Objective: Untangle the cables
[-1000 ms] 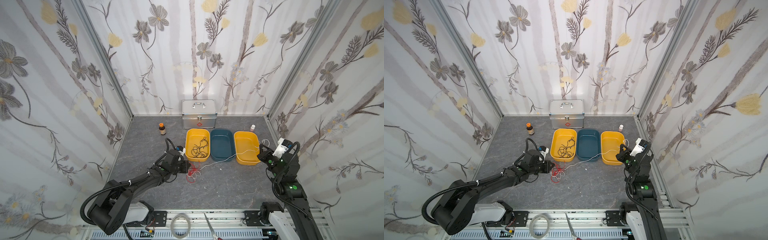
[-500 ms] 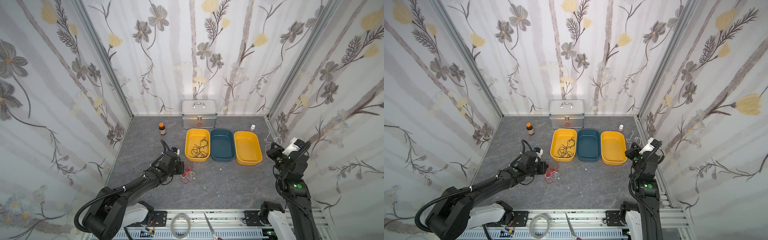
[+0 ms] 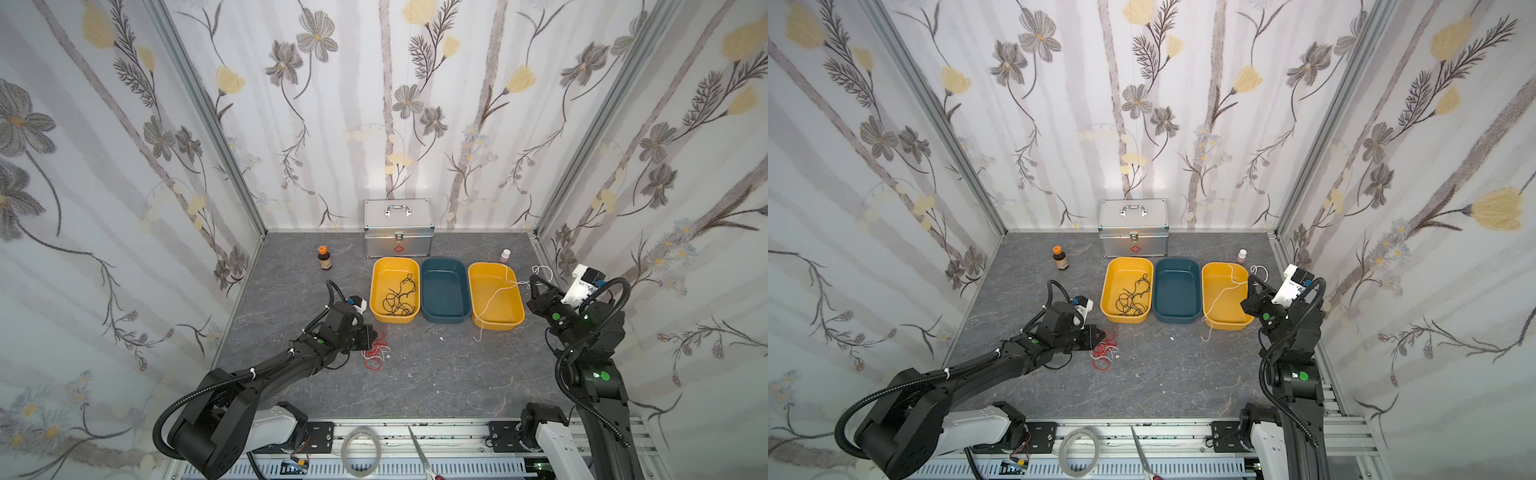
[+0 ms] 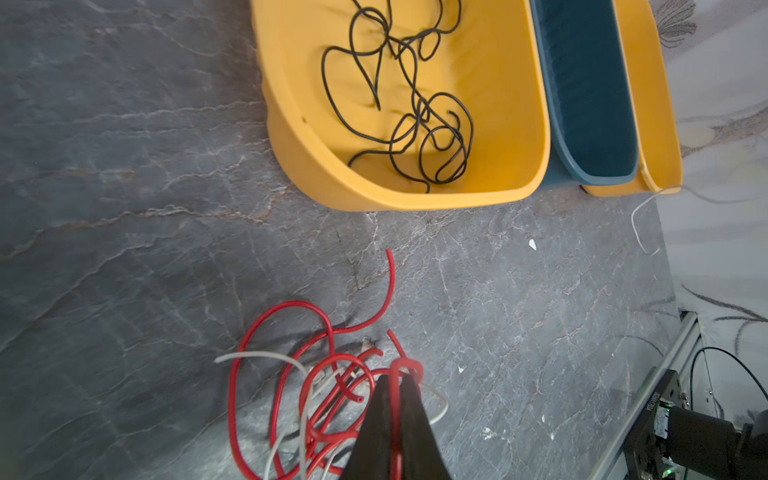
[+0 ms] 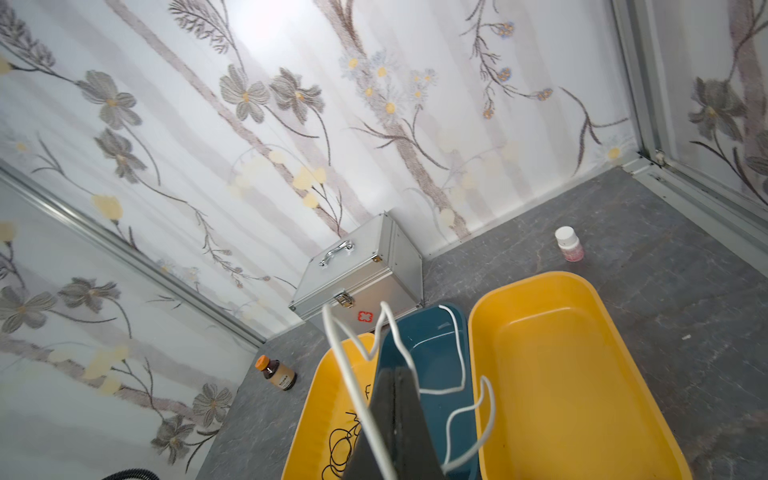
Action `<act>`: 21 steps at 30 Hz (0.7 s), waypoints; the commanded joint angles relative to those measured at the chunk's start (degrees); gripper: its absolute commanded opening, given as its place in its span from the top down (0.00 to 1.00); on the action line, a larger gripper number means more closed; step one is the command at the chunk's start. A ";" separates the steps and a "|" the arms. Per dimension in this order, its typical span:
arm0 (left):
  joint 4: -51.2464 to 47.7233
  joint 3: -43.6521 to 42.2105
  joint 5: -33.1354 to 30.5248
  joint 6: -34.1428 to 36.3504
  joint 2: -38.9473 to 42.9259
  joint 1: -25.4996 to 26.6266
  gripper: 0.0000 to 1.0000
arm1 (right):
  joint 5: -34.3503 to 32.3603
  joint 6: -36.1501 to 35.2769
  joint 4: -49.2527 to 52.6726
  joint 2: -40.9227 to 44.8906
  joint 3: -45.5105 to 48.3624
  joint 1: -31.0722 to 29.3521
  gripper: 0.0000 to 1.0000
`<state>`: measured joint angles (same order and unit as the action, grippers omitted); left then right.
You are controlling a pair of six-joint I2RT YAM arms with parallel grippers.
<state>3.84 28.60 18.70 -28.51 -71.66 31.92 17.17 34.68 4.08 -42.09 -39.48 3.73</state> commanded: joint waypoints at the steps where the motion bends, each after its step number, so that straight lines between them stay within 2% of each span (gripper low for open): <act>1: 3.30 0.55 1.70 -0.23 -1.72 0.76 0.92 | 4.08 -1.49 -2.65 0.01 -2.44 -2.41 1.00; 6: 5.11 1.10 1.98 -0.46 -3.81 2.02 0.92 | 8.27 -1.92 -7.08 -3.02 -4.89 -6.80 1.00; 21: 11.83 2.15 6.05 -1.31 -8.66 5.78 0.90 | 8.32 -2.98 -15.80 -16.78 -9.31 -11.27 1.00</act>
<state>12.40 30.20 23.42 -29.28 -79.79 37.52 25.43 32.71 -7.73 -57.49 -47.75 -7.14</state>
